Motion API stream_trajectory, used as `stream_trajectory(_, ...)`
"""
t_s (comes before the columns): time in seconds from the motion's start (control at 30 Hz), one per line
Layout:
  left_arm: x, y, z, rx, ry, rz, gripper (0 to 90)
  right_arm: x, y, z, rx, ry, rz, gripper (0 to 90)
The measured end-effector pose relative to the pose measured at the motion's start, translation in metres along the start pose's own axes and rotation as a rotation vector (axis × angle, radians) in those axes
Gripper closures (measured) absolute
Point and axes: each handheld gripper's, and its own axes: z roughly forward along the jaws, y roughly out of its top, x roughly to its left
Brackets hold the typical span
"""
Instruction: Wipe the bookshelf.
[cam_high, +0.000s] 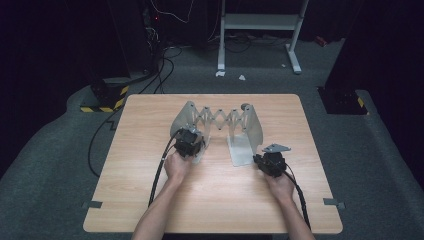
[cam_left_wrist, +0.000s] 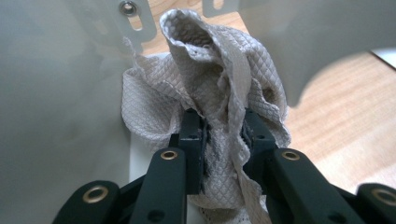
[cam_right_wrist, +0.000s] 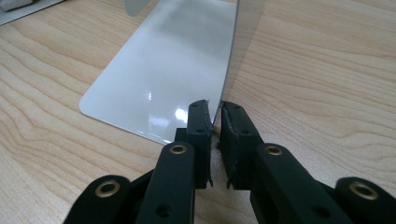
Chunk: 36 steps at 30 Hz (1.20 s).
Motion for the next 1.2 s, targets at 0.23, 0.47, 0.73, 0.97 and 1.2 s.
stream_trajectory(0.23,0.006,0.012,0.009,0.004,0.004,-0.031,73.8,0.0,0.0,0.0,0.0,0.001,0.002,82.2)
stream_trajectory(0.47,0.006,0.02,0.016,-0.003,0.012,-0.028,73.4,0.0,0.0,0.0,0.001,0.001,0.002,82.2)
stream_trajectory(0.73,0.009,0.013,0.012,0.006,0.016,-0.048,73.6,0.0,0.0,0.0,0.0,0.001,0.002,82.2)
stream_trajectory(0.97,0.011,-0.001,0.001,0.003,0.019,-0.041,73.7,0.0,0.0,0.0,0.0,0.001,0.002,82.2)
stream_trajectory(1.2,0.006,0.002,0.004,-0.008,0.023,-0.028,73.6,0.0,0.0,0.0,0.0,0.0,0.0,82.2)
